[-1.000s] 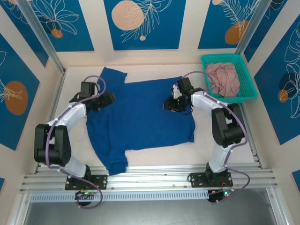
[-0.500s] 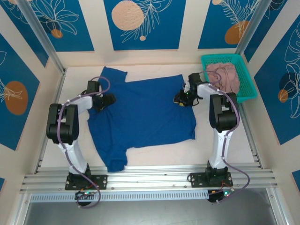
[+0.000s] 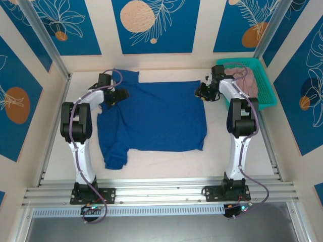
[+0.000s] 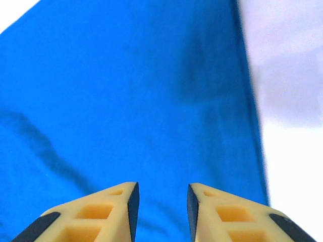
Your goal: Fold the inside-out t-shirt
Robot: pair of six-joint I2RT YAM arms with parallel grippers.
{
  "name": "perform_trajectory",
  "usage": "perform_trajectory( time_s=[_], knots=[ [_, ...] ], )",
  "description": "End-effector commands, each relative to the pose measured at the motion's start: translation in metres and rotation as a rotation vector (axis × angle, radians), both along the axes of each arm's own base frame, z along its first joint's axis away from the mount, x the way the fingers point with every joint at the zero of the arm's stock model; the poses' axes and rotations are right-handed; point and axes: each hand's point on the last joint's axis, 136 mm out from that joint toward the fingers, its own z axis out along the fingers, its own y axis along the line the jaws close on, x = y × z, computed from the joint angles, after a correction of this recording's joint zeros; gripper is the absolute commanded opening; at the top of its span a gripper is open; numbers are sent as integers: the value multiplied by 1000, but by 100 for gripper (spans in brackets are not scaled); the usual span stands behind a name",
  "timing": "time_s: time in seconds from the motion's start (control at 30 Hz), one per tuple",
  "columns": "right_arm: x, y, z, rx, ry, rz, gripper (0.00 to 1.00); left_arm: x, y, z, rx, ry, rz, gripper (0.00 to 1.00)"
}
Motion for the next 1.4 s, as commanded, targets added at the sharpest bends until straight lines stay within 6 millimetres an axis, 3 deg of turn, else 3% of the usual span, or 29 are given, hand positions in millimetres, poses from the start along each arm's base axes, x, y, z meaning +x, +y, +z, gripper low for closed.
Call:
perform_trajectory(
  time_s=[0.0, 0.07, 0.13, 0.3, 0.4, 0.5, 0.7, 0.83, 0.97, 1.03, 1.2, 1.37],
  knots=[
    [-50, 54, 57, 38, -130, 166, 37, -23, 3, 77, 27, -136, -18, 86],
    [-90, 97, 65, 75, -165, 279, 40, -46, 8, 94, 29, -181, 2, 86],
    [-135, 145, 69, 125, -184, 408, 44, -74, 14, 98, 32, -195, 28, 87],
    [-248, 257, 56, 192, -193, 710, 49, -151, 39, 77, 76, -158, 109, 87],
    [-292, 307, 44, 212, -176, 845, 50, -185, 52, 66, 72, -127, 151, 88],
    [-310, 335, 23, 180, -154, 908, 51, -206, 67, 65, 88, -132, 211, 88],
    [-320, 369, -4, 282, -42, 929, 51, -225, 75, 69, 108, -141, 242, 88],
    [-323, 381, -20, 291, 2, 937, 49, -229, 75, 67, 115, -130, 233, 88],
    [-324, 387, -30, 300, 33, 930, 42, -231, 73, 67, 108, -128, 224, 88],
    [-322, 386, -33, 297, 40, 922, 36, -233, 72, 66, 102, -123, 218, 88],
    [-310, 375, -24, 323, 57, 881, 3, -241, 65, 65, 67, -114, 192, 88],
    [-297, 345, -1, 350, 37, 829, 0, -252, 55, 70, 19, -122, 159, 88]
  ],
)
